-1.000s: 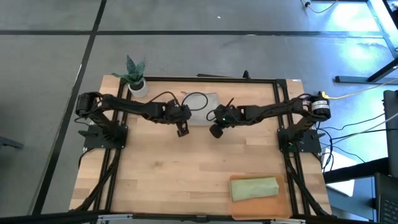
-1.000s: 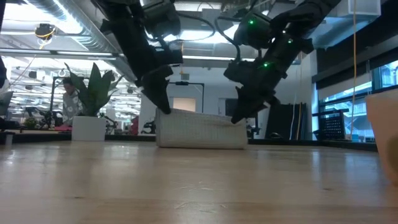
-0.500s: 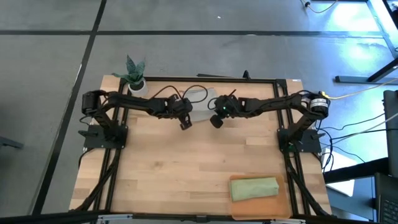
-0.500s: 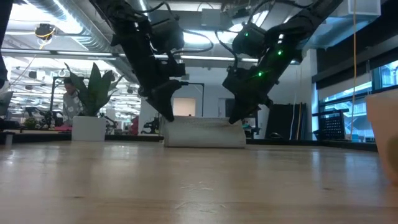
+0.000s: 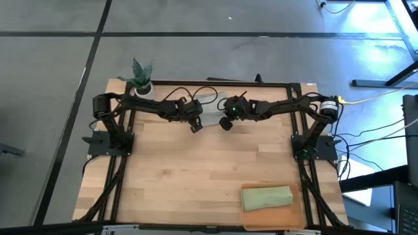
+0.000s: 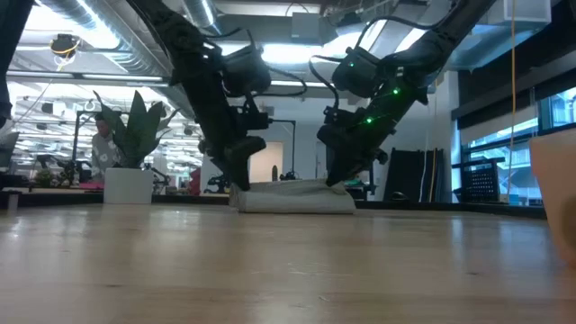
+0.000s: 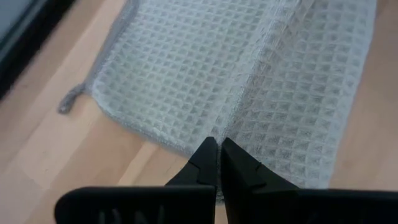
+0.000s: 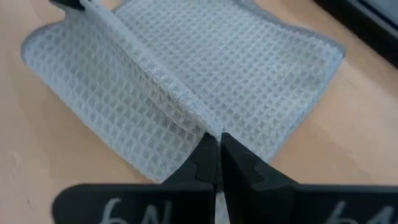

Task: Roll microfiber towels into tight, uniform cylinder then place into a basket
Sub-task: Roll the gray microfiber cloth

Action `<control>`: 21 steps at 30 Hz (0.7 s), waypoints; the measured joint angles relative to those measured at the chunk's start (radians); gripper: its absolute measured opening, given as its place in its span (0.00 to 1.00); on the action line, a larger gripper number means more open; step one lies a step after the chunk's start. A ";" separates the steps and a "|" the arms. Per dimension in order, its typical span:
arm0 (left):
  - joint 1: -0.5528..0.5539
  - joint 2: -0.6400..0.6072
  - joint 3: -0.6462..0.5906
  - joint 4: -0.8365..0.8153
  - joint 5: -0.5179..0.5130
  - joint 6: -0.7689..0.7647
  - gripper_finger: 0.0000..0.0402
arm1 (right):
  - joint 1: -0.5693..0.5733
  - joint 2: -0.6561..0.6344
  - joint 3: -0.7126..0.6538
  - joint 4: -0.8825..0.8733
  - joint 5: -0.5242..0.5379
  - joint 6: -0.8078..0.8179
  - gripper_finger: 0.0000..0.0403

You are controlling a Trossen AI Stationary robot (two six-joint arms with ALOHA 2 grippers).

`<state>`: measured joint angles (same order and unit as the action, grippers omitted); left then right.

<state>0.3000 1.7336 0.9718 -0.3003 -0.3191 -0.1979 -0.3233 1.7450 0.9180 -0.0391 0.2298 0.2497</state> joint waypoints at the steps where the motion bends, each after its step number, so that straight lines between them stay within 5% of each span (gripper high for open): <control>1: 0.003 0.006 0.000 0.005 0.010 -0.002 0.00 | -0.001 0.002 0.000 0.000 -0.003 0.000 0.03; 9: 0.007 0.010 -0.003 0.038 -0.022 -0.003 0.02 | -0.003 0.003 -0.002 0.021 -0.051 -0.018 0.14; 21: 0.016 0.010 -0.003 0.039 -0.058 -0.033 0.22 | -0.003 0.003 -0.001 0.026 0.012 0.078 0.43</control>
<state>0.3165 1.7435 0.9688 -0.2613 -0.3771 -0.2308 -0.3264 1.7481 0.9173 -0.0132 0.2418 0.3276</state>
